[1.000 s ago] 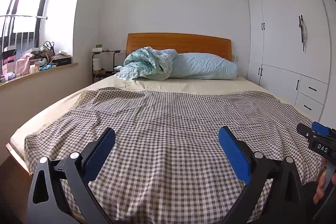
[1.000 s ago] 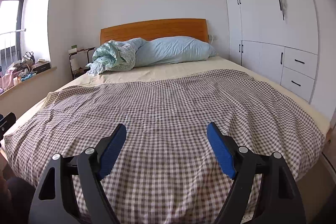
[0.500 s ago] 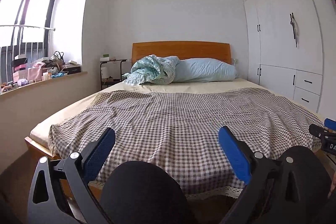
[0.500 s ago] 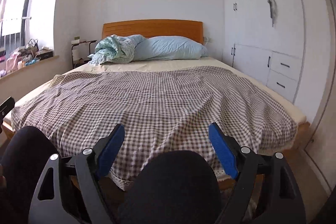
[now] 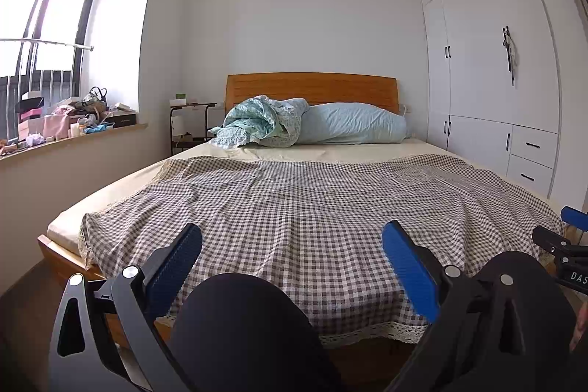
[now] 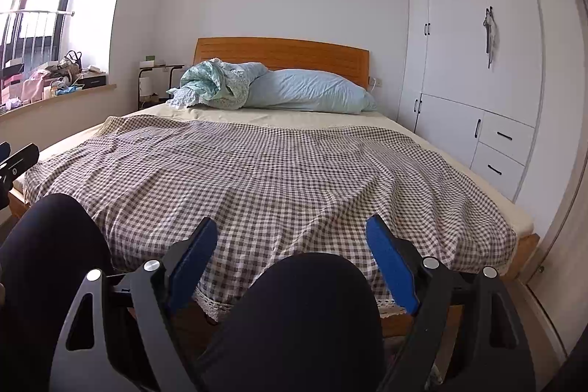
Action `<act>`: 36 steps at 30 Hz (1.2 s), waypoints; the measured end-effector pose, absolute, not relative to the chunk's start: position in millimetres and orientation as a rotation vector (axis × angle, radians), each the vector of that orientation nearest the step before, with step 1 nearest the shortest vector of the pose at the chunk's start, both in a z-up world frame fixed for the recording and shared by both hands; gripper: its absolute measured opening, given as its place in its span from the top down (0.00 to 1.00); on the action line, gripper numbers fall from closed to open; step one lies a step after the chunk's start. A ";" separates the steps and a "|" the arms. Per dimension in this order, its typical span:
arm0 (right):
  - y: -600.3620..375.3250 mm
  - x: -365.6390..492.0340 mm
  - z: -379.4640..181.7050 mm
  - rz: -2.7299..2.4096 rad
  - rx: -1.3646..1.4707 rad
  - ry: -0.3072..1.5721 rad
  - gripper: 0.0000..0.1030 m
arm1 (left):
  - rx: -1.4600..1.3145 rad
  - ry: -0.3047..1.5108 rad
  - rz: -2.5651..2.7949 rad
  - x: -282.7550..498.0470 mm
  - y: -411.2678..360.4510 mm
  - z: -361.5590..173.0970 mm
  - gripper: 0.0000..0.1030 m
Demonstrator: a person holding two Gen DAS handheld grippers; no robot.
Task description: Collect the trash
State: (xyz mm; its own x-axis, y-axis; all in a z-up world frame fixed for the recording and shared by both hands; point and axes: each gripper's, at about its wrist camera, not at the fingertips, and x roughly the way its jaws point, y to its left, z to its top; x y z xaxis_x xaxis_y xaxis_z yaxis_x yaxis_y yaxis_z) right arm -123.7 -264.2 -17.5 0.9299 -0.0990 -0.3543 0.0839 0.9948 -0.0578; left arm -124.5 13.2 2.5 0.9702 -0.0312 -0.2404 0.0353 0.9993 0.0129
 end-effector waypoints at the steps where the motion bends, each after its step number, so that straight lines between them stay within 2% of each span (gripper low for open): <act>1: -266.5 -123.6 -17.4 -0.093 -0.032 0.365 0.23 | 0.017 0.240 -0.035 -124.7 13.3 2.6 0.07; 36: -267.0 -122.7 -17.4 -0.095 -0.005 0.362 0.23 | 0.023 0.235 -0.033 -125.6 9.3 2.9 0.07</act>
